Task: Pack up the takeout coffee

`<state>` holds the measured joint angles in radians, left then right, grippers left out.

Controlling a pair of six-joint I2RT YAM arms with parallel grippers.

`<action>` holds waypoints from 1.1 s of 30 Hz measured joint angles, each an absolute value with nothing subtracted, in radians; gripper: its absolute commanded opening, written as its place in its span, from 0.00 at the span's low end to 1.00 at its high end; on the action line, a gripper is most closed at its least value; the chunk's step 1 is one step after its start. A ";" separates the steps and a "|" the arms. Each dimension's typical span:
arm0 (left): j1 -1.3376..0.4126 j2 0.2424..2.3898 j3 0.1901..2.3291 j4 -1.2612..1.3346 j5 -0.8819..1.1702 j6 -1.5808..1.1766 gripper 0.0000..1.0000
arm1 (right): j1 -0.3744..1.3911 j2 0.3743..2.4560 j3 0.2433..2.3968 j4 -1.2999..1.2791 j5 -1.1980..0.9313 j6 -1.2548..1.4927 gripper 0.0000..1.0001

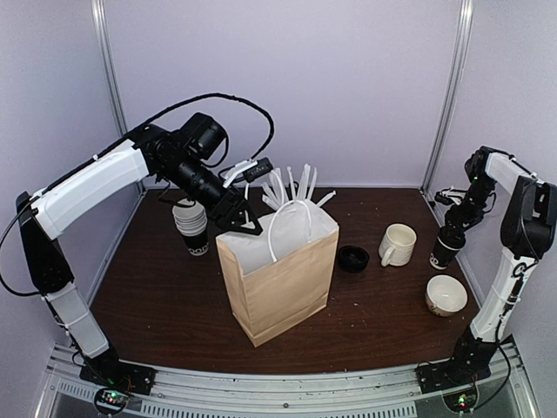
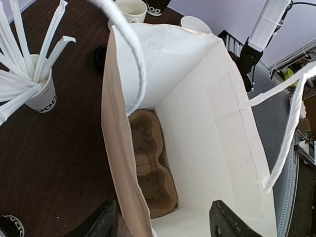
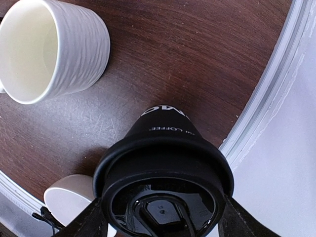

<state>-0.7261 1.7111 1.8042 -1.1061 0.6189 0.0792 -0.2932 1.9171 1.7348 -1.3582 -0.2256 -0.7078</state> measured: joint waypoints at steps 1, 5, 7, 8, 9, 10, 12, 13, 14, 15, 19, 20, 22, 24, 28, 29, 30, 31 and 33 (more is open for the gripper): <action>-0.726 1.709 1.804 -1.102 0.608 0.072 0.64 | -0.293 1.917 1.735 -1.361 -0.227 -0.707 0.70; -0.726 1.707 1.805 -1.098 0.551 0.040 0.58 | -0.293 1.896 1.734 -1.383 -0.230 -0.707 0.68; -0.726 1.707 1.805 -1.098 0.526 0.028 0.55 | -0.293 1.859 1.731 -1.389 -0.235 -0.704 0.68; -0.726 1.707 1.805 -1.098 0.519 0.023 0.54 | -0.293 1.830 1.728 -1.393 -0.239 -0.703 0.68; -0.726 1.707 1.806 -1.098 0.513 0.017 0.53 | -0.293 1.795 1.725 -1.395 -0.245 -0.700 0.68; -0.726 1.707 1.808 -1.097 0.508 0.010 0.51 | -0.293 1.752 1.722 -1.397 -0.254 -0.699 0.67; -0.726 1.707 1.817 -1.100 0.500 -0.004 0.46 | -0.293 1.672 1.721 -1.400 -0.277 -0.692 0.67; -0.726 1.710 1.828 -1.102 0.496 -0.010 0.45 | -0.293 1.625 1.721 -1.402 -0.298 -0.687 0.67; -0.726 1.711 1.836 -1.101 0.495 -0.012 0.43 | -0.293 1.594 1.722 -1.405 -0.318 -0.685 0.66; -0.726 1.716 1.851 -1.101 0.494 -0.017 0.40 | -0.292 1.563 1.724 -1.409 -0.345 -0.683 0.66; -0.726 1.741 1.897 -1.102 0.495 -0.025 0.14 | -0.271 1.488 1.739 -1.427 -0.456 -0.680 0.66; -0.726 1.751 1.909 -1.102 0.496 -0.028 0.10 | -0.260 1.477 1.746 -1.430 -0.482 -0.677 0.66; -0.726 1.771 1.930 -1.102 0.496 -0.025 0.04 | -0.229 1.458 1.758 -1.432 -0.531 -0.673 0.66; -0.726 1.795 1.952 -1.101 0.495 -0.023 0.01 | -0.176 1.436 1.773 -1.431 -0.588 -0.669 0.66; -0.726 1.826 1.991 -1.102 0.509 -0.005 0.00 | -0.061 1.398 1.818 -1.424 -0.681 -0.639 0.65; -0.727 1.833 2.003 -1.102 0.520 0.009 0.00 | -0.024 1.389 1.835 -1.417 -0.704 -0.625 0.65; -0.730 1.839 2.013 -1.101 0.530 0.021 0.00 | 0.013 1.382 1.850 -1.409 -0.723 -0.614 0.66; -0.732 1.844 2.024 -1.102 0.538 0.033 0.00 | 0.047 1.378 1.862 -1.400 -0.741 -0.601 0.66; -0.740 1.858 2.048 -1.102 0.553 0.052 0.00 | 0.121 1.375 1.891 -1.382 -0.770 -0.580 0.65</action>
